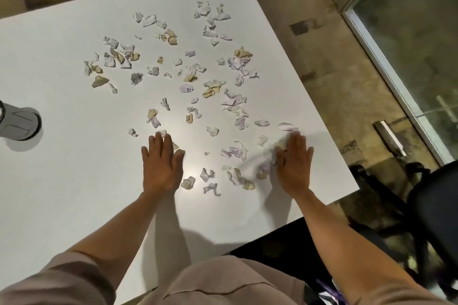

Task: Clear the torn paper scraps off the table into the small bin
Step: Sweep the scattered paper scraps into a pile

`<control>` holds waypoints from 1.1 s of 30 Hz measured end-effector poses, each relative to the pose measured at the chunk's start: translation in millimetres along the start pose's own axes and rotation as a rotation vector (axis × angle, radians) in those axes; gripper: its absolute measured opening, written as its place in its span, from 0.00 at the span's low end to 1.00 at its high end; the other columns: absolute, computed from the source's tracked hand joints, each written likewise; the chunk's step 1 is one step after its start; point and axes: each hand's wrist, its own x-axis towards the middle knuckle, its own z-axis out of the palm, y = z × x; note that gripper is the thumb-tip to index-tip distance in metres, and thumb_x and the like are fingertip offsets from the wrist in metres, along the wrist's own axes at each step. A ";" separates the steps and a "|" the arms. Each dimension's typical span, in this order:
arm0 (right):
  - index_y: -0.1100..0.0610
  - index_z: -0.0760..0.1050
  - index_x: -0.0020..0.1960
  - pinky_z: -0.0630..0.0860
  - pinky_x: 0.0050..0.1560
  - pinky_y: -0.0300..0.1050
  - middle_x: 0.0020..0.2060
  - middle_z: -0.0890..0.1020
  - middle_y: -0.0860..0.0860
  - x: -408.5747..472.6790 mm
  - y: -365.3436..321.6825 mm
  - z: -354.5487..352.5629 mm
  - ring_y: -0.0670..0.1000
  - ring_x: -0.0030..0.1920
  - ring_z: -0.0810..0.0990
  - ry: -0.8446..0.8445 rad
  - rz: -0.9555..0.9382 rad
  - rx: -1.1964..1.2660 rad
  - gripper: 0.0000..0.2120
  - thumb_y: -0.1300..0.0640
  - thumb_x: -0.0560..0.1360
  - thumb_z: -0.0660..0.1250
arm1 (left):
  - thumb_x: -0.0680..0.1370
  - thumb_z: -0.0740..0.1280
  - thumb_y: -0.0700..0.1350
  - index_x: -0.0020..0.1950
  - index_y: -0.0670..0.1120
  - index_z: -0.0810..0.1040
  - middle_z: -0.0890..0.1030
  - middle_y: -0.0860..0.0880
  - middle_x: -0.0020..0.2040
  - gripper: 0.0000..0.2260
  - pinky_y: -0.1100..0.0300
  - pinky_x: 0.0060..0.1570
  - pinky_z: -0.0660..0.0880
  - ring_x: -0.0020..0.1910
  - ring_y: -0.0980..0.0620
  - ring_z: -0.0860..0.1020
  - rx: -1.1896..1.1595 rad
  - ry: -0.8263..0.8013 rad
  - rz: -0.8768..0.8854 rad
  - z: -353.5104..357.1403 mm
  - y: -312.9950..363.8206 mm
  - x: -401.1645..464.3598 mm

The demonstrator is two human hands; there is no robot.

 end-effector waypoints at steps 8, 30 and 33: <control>0.60 0.56 0.77 0.51 0.76 0.57 0.77 0.58 0.57 -4.5 -5.0 -0.9 0.54 0.77 0.53 0.050 -0.205 0.091 0.29 0.45 0.82 0.47 | 0.83 0.42 0.59 0.79 0.46 0.56 0.54 0.47 0.80 0.29 0.44 0.76 0.49 0.80 0.48 0.48 -0.120 -0.084 0.294 8.7 42.4 -9.5; 0.58 0.65 0.74 0.64 0.71 0.54 0.74 0.66 0.54 -15.5 -37.0 -13.0 0.54 0.75 0.62 -0.139 -0.477 0.153 0.26 0.44 0.82 0.50 | 0.84 0.50 0.58 0.75 0.45 0.68 0.64 0.48 0.77 0.25 0.52 0.77 0.50 0.78 0.49 0.55 -0.137 -0.143 0.610 10.0 68.1 -6.5; 0.53 0.67 0.72 0.71 0.63 0.48 0.70 0.70 0.52 -23.1 -32.5 -38.0 0.54 0.68 0.70 -0.089 -0.238 0.103 0.31 0.35 0.77 0.56 | 0.82 0.48 0.64 0.76 0.44 0.66 0.61 0.49 0.77 0.31 0.55 0.77 0.48 0.79 0.51 0.53 -0.269 -0.029 0.399 6.0 50.6 -28.5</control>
